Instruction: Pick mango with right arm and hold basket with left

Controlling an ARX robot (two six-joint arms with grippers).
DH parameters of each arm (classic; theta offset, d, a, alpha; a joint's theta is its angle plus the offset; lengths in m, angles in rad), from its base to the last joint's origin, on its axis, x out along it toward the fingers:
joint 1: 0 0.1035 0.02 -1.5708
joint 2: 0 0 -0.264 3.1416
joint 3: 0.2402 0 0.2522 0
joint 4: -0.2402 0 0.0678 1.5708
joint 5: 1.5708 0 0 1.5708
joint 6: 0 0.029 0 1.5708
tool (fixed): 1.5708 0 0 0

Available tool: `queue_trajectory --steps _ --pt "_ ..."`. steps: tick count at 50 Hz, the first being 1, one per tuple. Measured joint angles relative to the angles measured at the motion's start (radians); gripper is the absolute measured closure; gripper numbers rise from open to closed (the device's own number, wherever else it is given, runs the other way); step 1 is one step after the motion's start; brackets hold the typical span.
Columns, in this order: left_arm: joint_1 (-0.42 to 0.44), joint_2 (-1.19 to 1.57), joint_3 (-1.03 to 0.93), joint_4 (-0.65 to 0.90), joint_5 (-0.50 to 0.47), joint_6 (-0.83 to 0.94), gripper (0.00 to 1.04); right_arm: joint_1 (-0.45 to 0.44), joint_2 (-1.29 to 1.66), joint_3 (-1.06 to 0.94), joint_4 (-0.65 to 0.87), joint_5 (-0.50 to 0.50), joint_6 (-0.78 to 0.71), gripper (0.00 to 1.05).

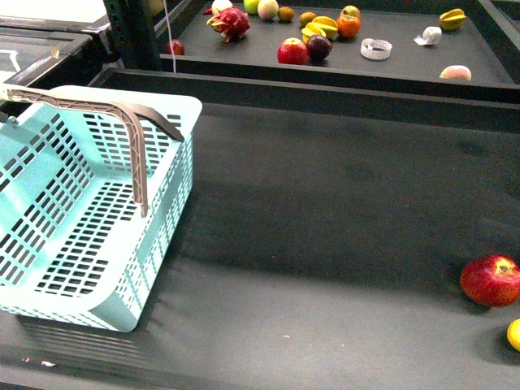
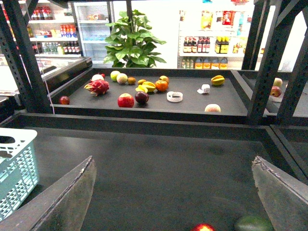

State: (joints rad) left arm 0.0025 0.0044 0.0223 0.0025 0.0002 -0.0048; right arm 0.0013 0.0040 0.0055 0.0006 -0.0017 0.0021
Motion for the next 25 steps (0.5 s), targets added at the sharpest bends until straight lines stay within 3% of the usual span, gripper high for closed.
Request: queue_trajectory --steps 25 --pt "0.000 0.000 0.000 0.000 0.000 0.000 0.08 0.000 0.000 0.000 0.000 0.000 0.000 0.08"
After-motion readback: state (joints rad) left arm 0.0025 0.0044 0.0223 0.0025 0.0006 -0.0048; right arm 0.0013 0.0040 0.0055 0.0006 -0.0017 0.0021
